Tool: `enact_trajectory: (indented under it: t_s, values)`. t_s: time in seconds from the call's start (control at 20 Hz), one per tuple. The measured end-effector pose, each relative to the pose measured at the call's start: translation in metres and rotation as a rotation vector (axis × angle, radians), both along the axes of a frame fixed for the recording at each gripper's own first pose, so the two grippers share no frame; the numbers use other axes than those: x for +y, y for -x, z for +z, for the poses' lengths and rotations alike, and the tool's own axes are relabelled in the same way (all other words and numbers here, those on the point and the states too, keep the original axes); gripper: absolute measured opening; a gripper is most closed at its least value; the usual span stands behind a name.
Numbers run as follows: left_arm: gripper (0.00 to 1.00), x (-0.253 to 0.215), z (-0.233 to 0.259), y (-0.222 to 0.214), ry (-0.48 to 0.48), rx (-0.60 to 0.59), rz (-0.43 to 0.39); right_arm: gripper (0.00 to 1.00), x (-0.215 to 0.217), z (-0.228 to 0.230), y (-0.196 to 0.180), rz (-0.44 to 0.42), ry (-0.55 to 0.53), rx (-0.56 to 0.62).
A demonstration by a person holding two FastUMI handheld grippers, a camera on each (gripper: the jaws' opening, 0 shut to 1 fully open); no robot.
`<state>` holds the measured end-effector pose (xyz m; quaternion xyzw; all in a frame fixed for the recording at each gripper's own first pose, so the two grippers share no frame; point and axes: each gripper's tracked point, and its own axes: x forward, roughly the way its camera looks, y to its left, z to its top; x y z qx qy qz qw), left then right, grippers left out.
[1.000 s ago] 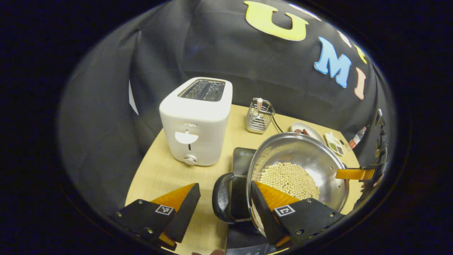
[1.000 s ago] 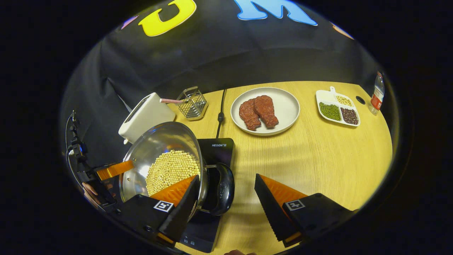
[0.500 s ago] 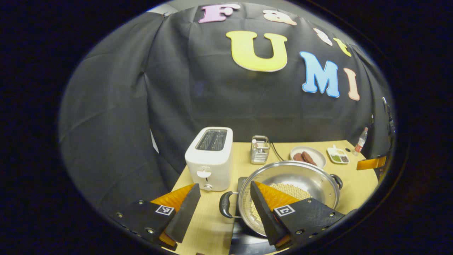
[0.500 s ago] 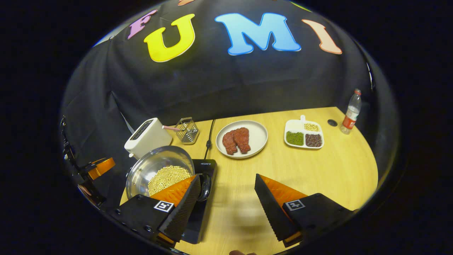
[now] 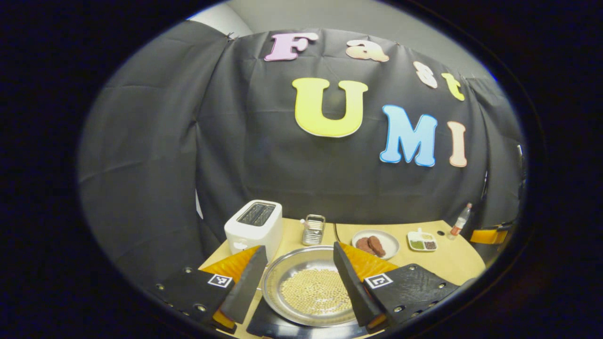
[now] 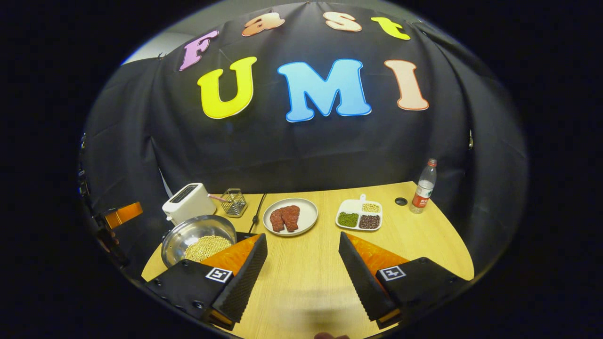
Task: First push the handle of the pot to place it horizontally, then grasp the pot with both hands and set it on the induction cooktop.
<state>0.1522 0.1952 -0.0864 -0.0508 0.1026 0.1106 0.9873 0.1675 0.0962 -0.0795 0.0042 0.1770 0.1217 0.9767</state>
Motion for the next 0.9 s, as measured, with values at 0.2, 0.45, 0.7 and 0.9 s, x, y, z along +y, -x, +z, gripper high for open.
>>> enact_trajectory:
  t_s: [0.2, 0.45, 0.7, 0.9]
  values:
    - [0.82, -0.056, 0.05, 0.021, -0.022, -0.143, 0.007, 0.97, -0.039, 0.023, 0.02, -0.02, 0.002, -0.073]
    - [0.86, -0.134, 0.092, 0.052, -0.043, -0.231, -0.018, 0.97, -0.094, 0.061, 0.038, -0.066, -0.028, -0.184]
    - [0.87, -0.191, 0.097, 0.088, -0.027, -0.241, 0.007, 0.96, -0.132, 0.085, 0.065, -0.084, -0.029, -0.286]
    - [0.87, -0.232, 0.089, 0.125, -0.031, -0.228, 0.026, 0.97, -0.145, 0.078, 0.099, -0.037, -0.036, -0.299]
